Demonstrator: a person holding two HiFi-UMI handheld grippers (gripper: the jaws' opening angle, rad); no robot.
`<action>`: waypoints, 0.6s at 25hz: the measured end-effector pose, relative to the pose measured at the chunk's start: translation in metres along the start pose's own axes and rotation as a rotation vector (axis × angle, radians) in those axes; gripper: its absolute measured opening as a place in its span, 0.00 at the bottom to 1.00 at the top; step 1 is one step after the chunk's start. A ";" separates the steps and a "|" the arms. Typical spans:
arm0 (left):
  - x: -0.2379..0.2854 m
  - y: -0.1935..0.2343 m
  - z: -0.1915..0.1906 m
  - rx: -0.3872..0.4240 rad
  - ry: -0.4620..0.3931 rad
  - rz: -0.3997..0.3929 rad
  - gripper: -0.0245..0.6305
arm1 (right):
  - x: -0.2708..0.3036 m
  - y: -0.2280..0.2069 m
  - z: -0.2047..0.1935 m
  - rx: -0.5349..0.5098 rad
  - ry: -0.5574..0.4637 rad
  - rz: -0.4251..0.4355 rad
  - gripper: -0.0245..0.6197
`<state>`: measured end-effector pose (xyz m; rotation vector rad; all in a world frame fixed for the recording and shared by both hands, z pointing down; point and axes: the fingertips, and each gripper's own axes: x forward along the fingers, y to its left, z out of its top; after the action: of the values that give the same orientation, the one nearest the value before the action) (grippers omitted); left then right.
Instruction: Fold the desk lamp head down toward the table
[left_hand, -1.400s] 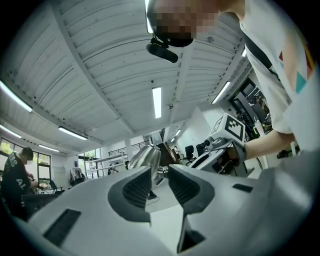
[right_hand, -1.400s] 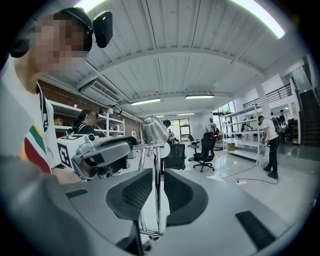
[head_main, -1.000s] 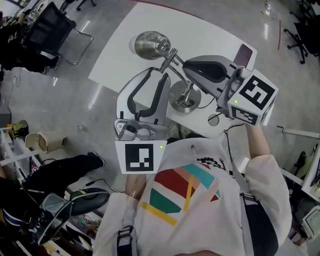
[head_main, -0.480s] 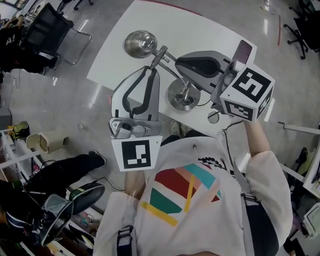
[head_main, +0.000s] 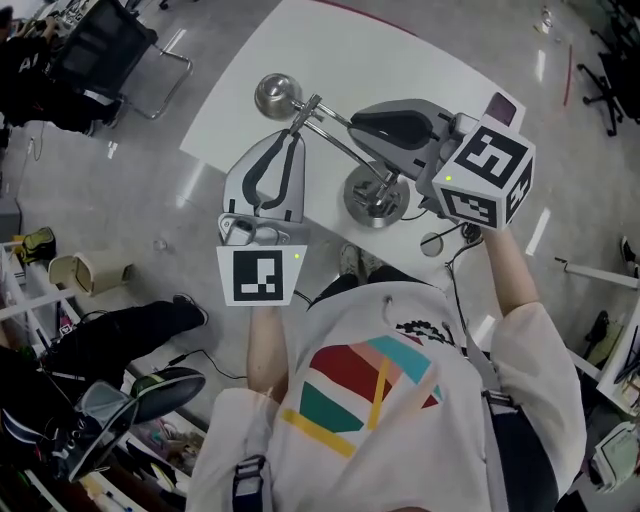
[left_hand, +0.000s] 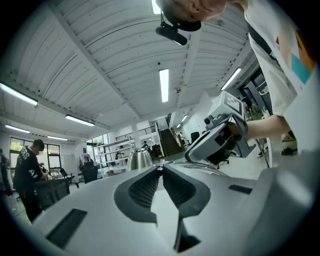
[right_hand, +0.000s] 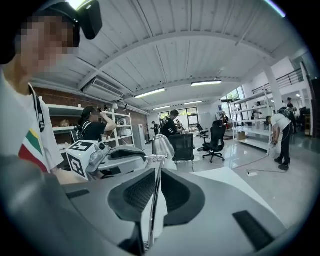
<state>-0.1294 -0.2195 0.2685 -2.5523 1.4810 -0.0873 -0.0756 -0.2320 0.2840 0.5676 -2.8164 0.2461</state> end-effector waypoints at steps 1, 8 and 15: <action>0.001 0.003 -0.007 -0.023 0.002 0.003 0.16 | -0.001 -0.002 0.001 -0.014 -0.003 -0.011 0.10; 0.004 0.011 -0.073 -0.104 0.080 -0.026 0.16 | -0.022 -0.025 -0.007 0.039 -0.023 -0.055 0.10; 0.009 -0.002 -0.126 -0.141 0.155 -0.065 0.16 | -0.024 -0.047 -0.039 0.025 0.081 -0.081 0.10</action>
<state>-0.1414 -0.2433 0.3921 -2.7625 1.5074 -0.2013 -0.0270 -0.2574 0.3202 0.6600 -2.7090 0.2821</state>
